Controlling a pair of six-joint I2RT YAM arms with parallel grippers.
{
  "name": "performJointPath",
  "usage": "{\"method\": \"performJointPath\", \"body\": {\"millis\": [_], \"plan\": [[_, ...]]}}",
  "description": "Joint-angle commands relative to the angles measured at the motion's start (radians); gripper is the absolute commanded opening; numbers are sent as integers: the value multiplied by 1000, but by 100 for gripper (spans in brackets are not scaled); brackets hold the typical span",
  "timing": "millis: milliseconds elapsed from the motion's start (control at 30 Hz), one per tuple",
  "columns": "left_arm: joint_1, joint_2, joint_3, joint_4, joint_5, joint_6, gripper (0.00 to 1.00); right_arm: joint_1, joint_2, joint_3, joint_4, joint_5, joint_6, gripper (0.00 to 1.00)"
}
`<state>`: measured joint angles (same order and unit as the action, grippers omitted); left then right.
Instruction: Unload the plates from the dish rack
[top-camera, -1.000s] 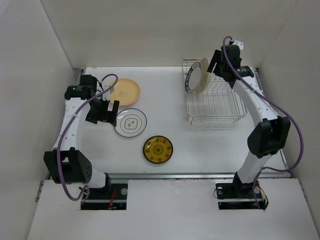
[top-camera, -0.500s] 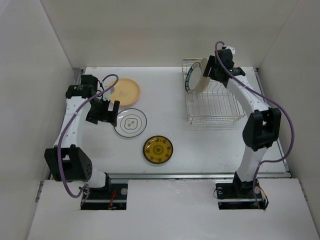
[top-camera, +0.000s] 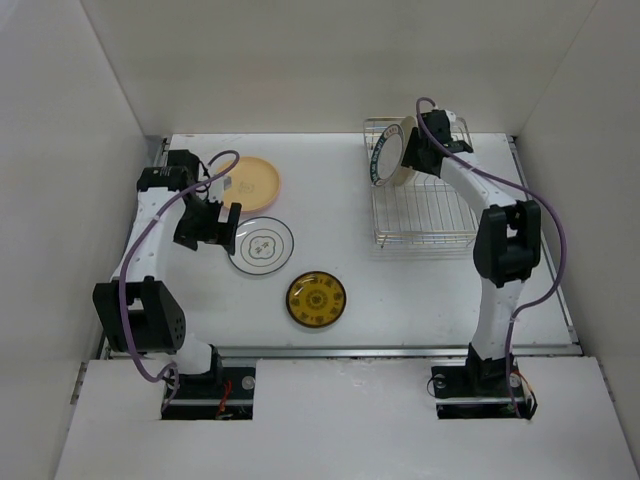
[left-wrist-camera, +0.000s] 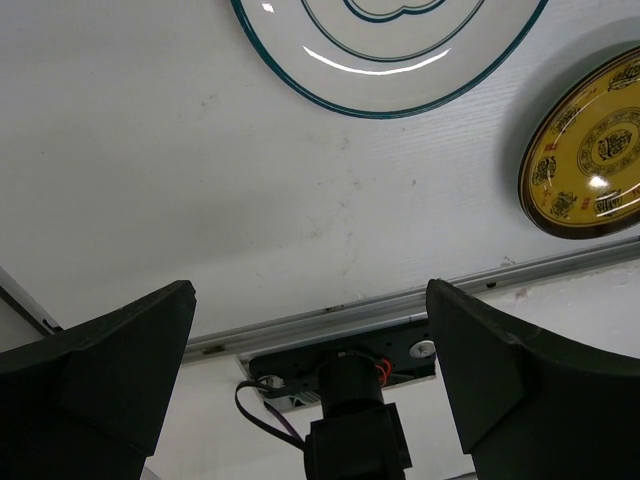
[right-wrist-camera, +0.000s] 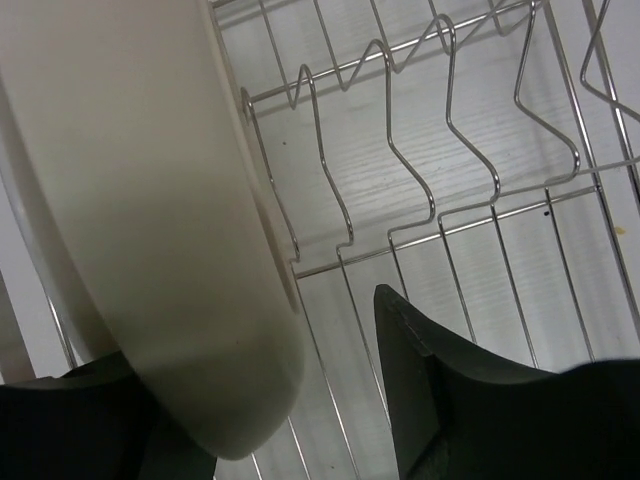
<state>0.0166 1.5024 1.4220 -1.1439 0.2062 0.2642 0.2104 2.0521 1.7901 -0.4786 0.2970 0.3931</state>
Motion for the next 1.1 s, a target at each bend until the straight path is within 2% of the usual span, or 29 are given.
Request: {"method": "performJointPath", "body": {"millis": [0, 167, 367, 567, 733, 900, 1067], "plan": [[-1, -1, 43, -19, 12, 6, 100, -3, 19, 61, 52, -8, 24, 60], [-1, -1, 43, -19, 12, 6, 100, -3, 28, 61, 52, -18, 35, 58], [-1, -1, 43, -30, 12, 6, 100, -3, 27, 61, 70, -50, 44, 48], [-1, -19, 43, -30, 12, 6, 100, -3, 8, 49, 71, -50, 44, 44], [-1, -19, 43, -30, 12, 6, 100, -3, -4, 49, 71, -32, 44, 33], [-1, -19, 43, -30, 12, 6, 100, 7, -59, 20, 71, 1, 44, 26], [-1, -19, 43, -30, 21, 6, 100, 17, -128, 20, 61, 76, 35, 6]]}}
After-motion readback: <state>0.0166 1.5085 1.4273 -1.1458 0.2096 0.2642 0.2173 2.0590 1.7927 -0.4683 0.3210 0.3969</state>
